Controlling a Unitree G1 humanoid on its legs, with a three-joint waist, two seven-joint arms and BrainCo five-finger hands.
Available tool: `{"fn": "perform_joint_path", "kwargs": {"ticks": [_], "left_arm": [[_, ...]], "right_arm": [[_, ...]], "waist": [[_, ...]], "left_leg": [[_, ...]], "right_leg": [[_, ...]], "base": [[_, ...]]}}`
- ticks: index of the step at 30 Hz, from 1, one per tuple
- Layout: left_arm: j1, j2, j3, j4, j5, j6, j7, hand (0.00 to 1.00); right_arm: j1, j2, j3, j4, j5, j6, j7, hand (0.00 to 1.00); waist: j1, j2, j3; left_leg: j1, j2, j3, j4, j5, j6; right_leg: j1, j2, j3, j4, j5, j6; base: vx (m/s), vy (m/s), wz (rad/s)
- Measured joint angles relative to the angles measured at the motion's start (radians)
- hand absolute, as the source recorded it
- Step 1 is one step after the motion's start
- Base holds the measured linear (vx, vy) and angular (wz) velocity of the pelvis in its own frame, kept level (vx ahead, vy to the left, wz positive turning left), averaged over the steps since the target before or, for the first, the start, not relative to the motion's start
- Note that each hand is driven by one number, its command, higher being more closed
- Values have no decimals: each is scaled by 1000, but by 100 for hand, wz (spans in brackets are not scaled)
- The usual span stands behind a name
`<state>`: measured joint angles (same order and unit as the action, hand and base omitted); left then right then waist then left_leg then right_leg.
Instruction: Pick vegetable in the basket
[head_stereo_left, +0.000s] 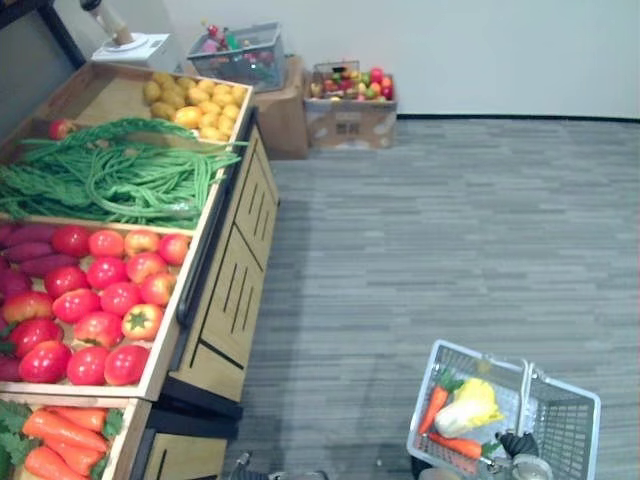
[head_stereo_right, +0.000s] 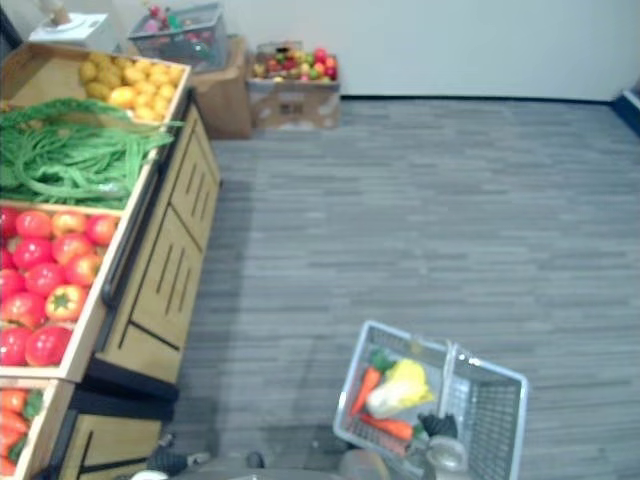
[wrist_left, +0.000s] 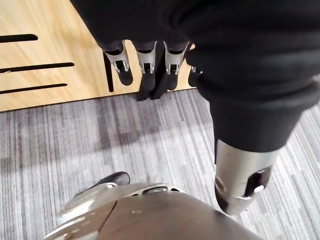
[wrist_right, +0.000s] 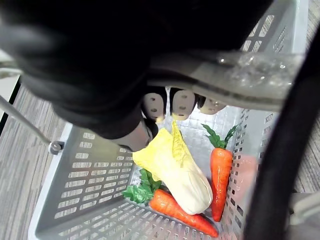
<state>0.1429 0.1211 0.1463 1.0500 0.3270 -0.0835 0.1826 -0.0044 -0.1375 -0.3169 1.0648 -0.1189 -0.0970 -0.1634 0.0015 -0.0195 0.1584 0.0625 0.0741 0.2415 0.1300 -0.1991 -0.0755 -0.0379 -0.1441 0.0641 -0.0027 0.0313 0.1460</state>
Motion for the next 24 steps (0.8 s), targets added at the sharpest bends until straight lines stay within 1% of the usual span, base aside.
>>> {"fn": "perform_joint_path", "kwargs": {"ticks": [3, 5, 7, 9, 12, 13, 14, 17, 18, 20, 24], "left_arm": [[-8, 0, -3, 5, -10, -1, 1, 0], [-7, -1, -2, 5, -41, -1, 1, 0], [-8, -1, -1, 5, -51, -1, 0, 0], [-9, -1, 0, 5, -71, -1, 0, 0], [-1, -11, 18, 6, -113, -2, -2, 0], [5, -13, 20, 9, -139, -2, -5, 0], [6, -15, 27, 20, -162, -1, -10, 0], [11, -31, 54, 36, -203, -1, -17, 0], [8, -36, 63, 56, -210, -1, -21, 0], [6, -40, 77, 67, -235, -1, -35, 0], [-11, -37, 79, 98, -247, -1, -51, 0]], "right_arm": [[-3, 2, -2, -2, 1, -3, 0, 100], [-6, 4, -13, -1, 2, -3, 1, 100], [-5, 11, -22, -1, 4, -3, 1, 100], [0, 20, -29, 2, 12, -3, 0, 100], [7, 24, -34, 12, 18, -2, 0, 100], [8, 29, -38, 14, 20, 0, 1, 100], [9, 31, -46, 23, 21, 2, 1, 100], [10, 33, -74, 48, 42, 2, 1, 100], [11, 33, -85, 52, 47, 4, 1, 100], [13, 32, -90, 54, 51, 5, 4, 100], [15, 28, -90, 71, 50, 2, 9, 100]], "waist": [[0, -4, 2], [0, -5, 3], [0, -9, 5], [-2, -13, 2], [0, -14, -6], [3, -16, -8], [3, -16, -9], [3, 1, -26], [2, 13, -33], [-1, 25, -39], [-1, 23, -41]], "left_leg": [[14, 1, 39, -6, -3, 3], [41, 8, 69, -7, -7, 5], [59, 6, 78, -13, -7, 5], [60, 5, 77, -18, -7, 6], [44, 9, 76, -22, -5, 8], [43, 10, 78, -25, -5, 8], [47, 12, 77, -26, -5, 7], [61, 24, 73, -41, -2, 1], [70, 27, 73, -51, -2, -1], [86, 32, 72, -60, -2, -3], [106, 26, 64, -60, -5, -7]], "right_leg": [[-35, 7, -1, 45, 0, 0], [-49, 14, -56, 89, -1, -2], [-44, 10, -96, 96, -3, -5], [-42, 5, -111, 85, 1, -9], [-6, -4, -171, -19, 27, -23], [22, -8, -211, -71, 60, -24], [41, -6, -225, -107, 88, -22], [47, 9, -233, -105, 92, -18], [52, 18, -236, -105, 91, -18], [63, 24, -248, -106, 91, -18], [83, 19, -260, -111, 91, -18]], "base": [[-7, 24, -46], [-17, -18, -38], [-37, -20, -17], [-49, -11, -1], [-32, -4, 4], [22, -32, -2], [42, -40, -2], [58, -56, 2], [73, -38, -4], [59, -32, -6], [-5, -7, 1]]}}
